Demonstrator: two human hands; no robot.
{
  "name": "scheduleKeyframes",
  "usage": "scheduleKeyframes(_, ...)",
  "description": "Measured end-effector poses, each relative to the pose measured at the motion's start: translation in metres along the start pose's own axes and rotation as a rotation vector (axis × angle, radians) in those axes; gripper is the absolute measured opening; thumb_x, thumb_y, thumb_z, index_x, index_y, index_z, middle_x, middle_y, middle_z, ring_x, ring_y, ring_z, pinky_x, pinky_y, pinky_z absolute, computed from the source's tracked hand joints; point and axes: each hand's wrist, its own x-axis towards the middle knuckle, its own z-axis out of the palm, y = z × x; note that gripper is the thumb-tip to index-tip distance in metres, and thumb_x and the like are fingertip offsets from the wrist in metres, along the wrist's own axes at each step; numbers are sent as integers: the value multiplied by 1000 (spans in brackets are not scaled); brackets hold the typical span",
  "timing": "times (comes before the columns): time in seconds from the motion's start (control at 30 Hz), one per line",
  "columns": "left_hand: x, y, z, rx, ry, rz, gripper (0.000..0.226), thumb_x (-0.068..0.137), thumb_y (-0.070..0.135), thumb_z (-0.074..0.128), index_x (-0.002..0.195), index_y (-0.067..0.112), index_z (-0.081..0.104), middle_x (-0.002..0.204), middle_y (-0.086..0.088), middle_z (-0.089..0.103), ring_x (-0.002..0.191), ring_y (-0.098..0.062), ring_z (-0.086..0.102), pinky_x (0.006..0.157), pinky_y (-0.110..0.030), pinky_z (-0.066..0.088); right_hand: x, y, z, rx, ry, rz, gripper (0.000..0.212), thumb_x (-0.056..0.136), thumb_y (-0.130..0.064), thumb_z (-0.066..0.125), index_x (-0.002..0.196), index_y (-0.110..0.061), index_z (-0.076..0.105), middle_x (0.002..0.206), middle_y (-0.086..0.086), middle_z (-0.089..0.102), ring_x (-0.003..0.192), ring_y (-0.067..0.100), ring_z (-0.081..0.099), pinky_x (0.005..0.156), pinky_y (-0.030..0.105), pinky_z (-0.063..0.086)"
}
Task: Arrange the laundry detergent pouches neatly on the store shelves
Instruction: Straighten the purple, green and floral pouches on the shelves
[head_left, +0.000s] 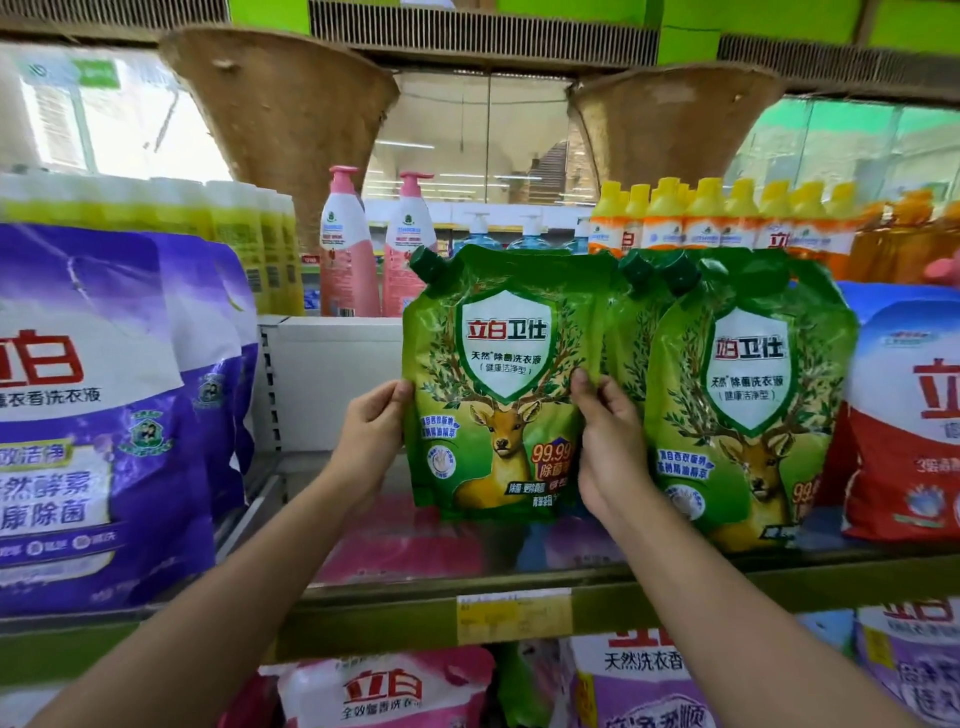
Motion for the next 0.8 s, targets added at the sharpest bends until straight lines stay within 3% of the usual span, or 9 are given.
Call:
scheduleKeyframes(0.1,-4,4,-1,31,-31,22,22,100,20,46,98,13,67,81,7,75,73,-11,67,65,-25,54,-8,-3,2,-184,16,-22,34,93,-41,57,122,-24,58,122,1,66,105,16,64,87,35,53)
scheduleKeyframes(0.17,-9,9,4,151,65,138,22,97,16,53,118,13,59,110,3,67,97,-12,61,82,-18,51,-17,-9,3,-372,-30,7,55,95,-49,49,145,-30,36,148,-4,44,132,19,46,109,42,37)
scheduleKeyframes(0.23,-18,18,16,261,246,327,39,91,16,63,128,19,50,130,3,52,120,-12,48,104,-22,36,-26,-13,2,-509,-92,52,71,95,-53,45,154,-35,8,160,-9,19,146,21,25,115,48,24)
scheduleKeyframes(0.3,-30,31,36,275,262,487,41,88,21,66,126,22,50,127,9,50,125,-12,45,108,-26,34,-38,-22,-4,-587,-144,39,74,95,-54,44,153,-39,0,162,-13,7,149,19,13,119,50,18)
scheduleKeyframes(0.43,-59,46,92,131,104,508,26,91,16,60,117,20,56,119,9,58,121,-11,53,107,-38,42,-64,-53,-31,-654,-242,-112,56,97,-47,47,149,-33,30,152,-13,35,138,6,33,115,34,29)
scheduleKeyframes(0.57,-74,49,139,114,-27,457,18,97,12,54,115,11,58,110,4,62,103,5,58,89,-12,45,-69,-93,-82,-539,-149,-330,21,97,-34,54,114,-28,66,110,-10,71,104,5,66,94,34,53)
scheduleKeyframes(0.67,-83,51,173,123,-43,399,19,96,20,55,115,15,57,108,4,61,94,13,56,79,-5,42,-52,-118,-129,-465,98,-493,6,96,-25,57,97,-25,63,91,-8,68,82,-3,64,75,21,51)
scheduleKeyframes(0.73,-86,54,198,78,-40,315,12,95,27,56,106,30,55,102,11,61,87,15,57,74,-4,44,-37,-133,-156,-479,194,-550,6,95,-21,59,100,-22,55,94,-8,60,75,-11,56,68,7,44)
scheduleKeyframes(0.8,-85,54,218,15,-16,223,9,94,37,57,101,35,52,97,17,61,85,13,59,75,-7,47,-18,-142,-176,-520,158,-470,18,96,-24,58,112,-20,51,102,-11,56,82,-14,53,67,1,41)
